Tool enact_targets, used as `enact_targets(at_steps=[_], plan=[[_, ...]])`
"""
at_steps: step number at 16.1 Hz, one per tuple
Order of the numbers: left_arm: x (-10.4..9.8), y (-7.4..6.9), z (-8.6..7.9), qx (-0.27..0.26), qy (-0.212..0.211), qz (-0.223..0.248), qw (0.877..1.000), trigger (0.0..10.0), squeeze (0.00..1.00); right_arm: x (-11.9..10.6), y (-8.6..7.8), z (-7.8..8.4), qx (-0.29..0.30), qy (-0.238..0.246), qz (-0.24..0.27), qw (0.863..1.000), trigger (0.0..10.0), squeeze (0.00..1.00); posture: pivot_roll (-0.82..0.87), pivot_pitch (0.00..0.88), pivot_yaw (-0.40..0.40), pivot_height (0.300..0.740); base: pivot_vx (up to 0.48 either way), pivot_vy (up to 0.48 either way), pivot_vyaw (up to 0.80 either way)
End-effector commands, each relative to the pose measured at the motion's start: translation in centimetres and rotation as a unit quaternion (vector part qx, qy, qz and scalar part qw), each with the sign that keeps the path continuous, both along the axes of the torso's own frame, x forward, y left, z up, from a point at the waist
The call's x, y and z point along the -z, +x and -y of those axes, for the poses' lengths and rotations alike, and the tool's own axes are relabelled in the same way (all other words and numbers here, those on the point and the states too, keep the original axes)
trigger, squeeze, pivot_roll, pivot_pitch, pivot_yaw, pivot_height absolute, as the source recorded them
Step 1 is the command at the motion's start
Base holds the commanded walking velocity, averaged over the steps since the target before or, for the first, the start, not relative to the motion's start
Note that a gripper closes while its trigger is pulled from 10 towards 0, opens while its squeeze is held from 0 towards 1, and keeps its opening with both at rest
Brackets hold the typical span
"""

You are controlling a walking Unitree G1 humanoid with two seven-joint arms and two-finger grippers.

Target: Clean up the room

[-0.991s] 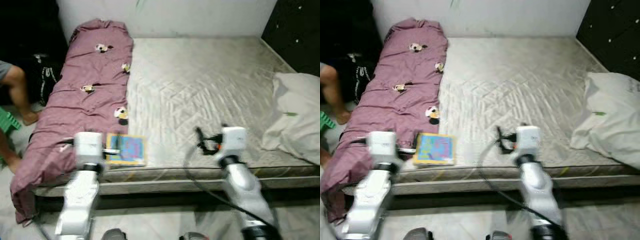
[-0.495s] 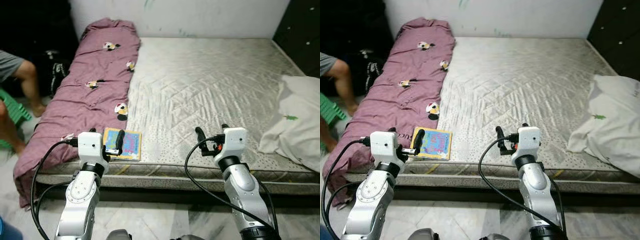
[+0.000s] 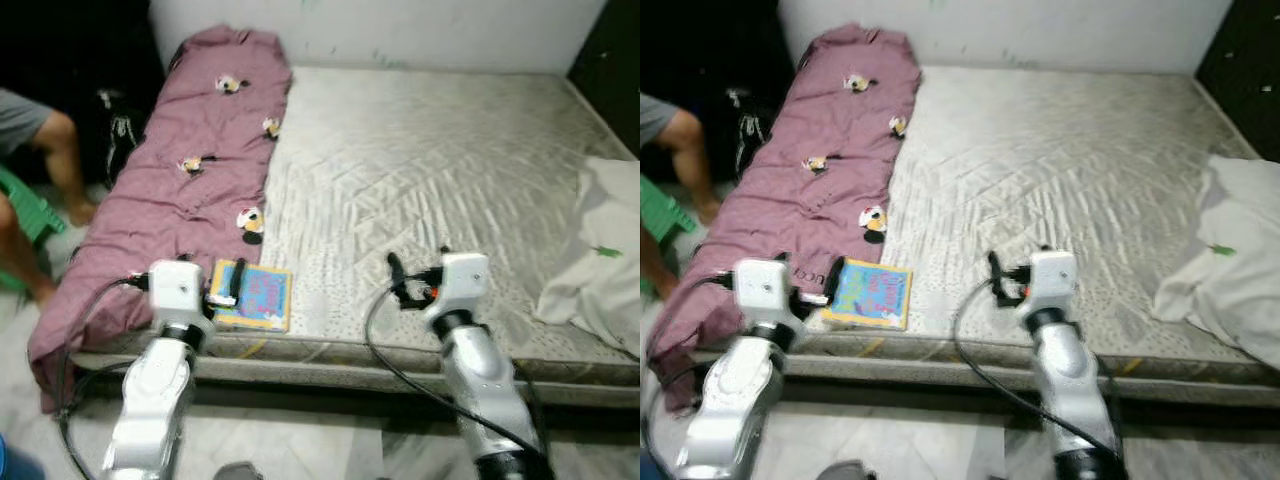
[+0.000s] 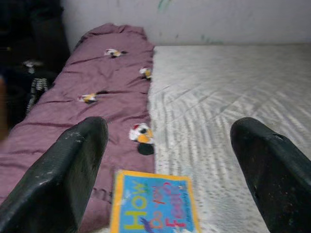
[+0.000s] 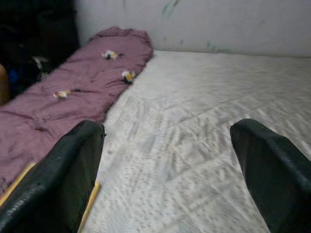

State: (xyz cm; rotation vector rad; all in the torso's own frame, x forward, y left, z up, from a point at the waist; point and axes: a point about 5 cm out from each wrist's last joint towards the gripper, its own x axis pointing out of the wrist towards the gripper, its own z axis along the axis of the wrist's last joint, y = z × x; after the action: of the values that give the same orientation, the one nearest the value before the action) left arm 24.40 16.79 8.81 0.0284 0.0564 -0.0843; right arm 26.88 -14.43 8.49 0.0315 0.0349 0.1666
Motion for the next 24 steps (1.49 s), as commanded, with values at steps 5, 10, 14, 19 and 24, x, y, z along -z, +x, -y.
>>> enact_targets(at_steps=[5,10,14,19,24], plan=[[-0.5,0.2,0.6,0.016,-0.005,0.011,1.000,10.0,0.00,-0.5,0.0,0.9,0.014,-0.009,0.013,1.000,10.0,0.00,-0.01,0.000,-0.004,0.740,0.362,0.000,0.00],[-0.2,0.3,0.8,0.017,-0.002,0.006,1.000,10.0,0.00,-0.5,-0.2,1.3,0.042,-0.001,0.020,0.999,10.0,0.00,-0.02,0.000,0.039,0.740,0.197,0.000,0.00],[-0.3,0.8,1.2,0.026,0.005,0.004,1.000,10.0,0.00,-0.7,-0.4,1.6,0.058,-0.007,0.028,0.998,10.0,0.00,-0.04,0.000,0.063,0.740,0.000,0.000,0.00],[0.0,0.7,0.6,-0.017,-0.026,-0.020,0.999,10.0,0.00,-0.6,0.2,1.1,0.021,-0.020,0.021,0.999,10.0,0.00,0.00,0.000,-0.001,0.740,0.000,0.000,0.00],[-0.3,-0.2,-0.8,-0.063,-0.013,0.001,0.998,10.0,0.00,-0.3,1.6,0.3,0.002,-0.025,0.003,1.000,10.0,0.00,0.06,0.000,-0.075,0.740,0.000,0.000,0.00]])
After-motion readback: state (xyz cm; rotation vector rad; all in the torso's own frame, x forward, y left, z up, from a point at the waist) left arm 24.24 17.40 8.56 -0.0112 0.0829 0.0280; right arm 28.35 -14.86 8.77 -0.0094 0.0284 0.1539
